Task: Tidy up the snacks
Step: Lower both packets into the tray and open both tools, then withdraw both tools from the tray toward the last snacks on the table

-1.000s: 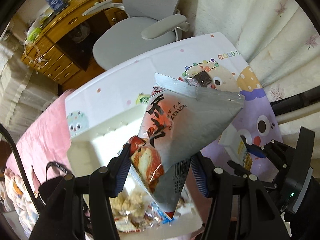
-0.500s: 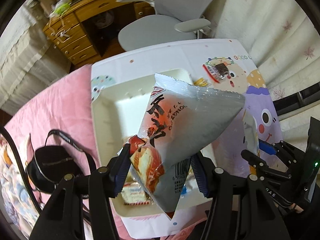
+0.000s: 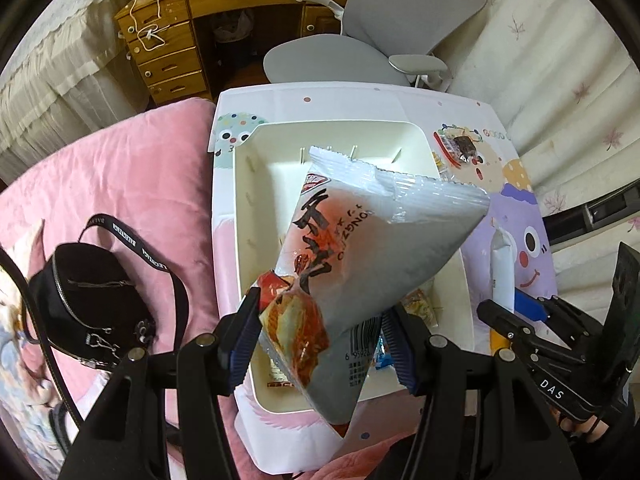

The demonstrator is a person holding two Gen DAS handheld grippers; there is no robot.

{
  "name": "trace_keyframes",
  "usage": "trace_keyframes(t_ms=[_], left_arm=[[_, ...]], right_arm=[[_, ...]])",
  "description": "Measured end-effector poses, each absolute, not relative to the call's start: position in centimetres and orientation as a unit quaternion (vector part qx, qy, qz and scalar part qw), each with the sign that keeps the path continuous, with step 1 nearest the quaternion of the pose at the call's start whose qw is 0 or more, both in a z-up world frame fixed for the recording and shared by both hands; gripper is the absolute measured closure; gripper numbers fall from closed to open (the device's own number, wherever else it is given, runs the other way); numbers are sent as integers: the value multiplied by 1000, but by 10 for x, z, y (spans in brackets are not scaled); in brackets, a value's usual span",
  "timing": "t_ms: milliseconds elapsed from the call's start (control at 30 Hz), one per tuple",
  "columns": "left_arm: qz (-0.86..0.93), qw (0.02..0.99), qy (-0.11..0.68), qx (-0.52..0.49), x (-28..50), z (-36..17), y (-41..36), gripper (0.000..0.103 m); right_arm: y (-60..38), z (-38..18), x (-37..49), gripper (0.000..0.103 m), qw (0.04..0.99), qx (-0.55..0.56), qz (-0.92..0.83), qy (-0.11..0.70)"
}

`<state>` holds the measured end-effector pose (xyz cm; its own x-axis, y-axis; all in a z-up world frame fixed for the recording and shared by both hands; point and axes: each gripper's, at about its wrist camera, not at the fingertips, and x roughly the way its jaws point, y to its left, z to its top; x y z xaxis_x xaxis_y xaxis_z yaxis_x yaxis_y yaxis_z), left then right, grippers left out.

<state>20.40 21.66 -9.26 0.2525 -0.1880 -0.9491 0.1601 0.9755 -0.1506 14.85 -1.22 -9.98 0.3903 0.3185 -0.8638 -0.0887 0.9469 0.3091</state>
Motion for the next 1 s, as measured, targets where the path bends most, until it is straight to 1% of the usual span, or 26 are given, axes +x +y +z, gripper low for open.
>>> trace_keyframes(t_ms=[200, 267, 300, 333, 367, 400, 467, 667, 1000], left_arm=[[-130, 790, 598, -31, 199, -104, 236, 46], [-139, 791, 594, -42, 198, -107, 238, 45], [-141, 792, 592, -48, 197, -108, 239, 40], [-144, 791, 592, -52, 196, -109, 241, 27], [-146, 792, 591, -55, 194, -110, 241, 22], [-147, 794, 587, -57, 193, -111, 241, 20], [-154, 795, 583, -63, 189, -111, 241, 20], [-156, 791, 586, -76, 178, -113, 238, 20], [-163, 795, 579, -79, 154, -111, 216, 20]], right_arm=[[8, -98, 145, 63, 832, 108, 115, 533], [12, -99, 144, 63, 832, 108, 111, 532], [13, -99, 143, 62, 833, 108, 110, 532], [15, -100, 142, 61, 833, 108, 106, 532], [16, -101, 141, 60, 833, 108, 101, 533], [16, -102, 140, 59, 831, 110, 98, 536], [16, -104, 137, 50, 829, 112, 91, 541], [13, -102, 123, 48, 828, 114, 78, 544], [-4, -97, 107, 48, 826, 121, 62, 547]])
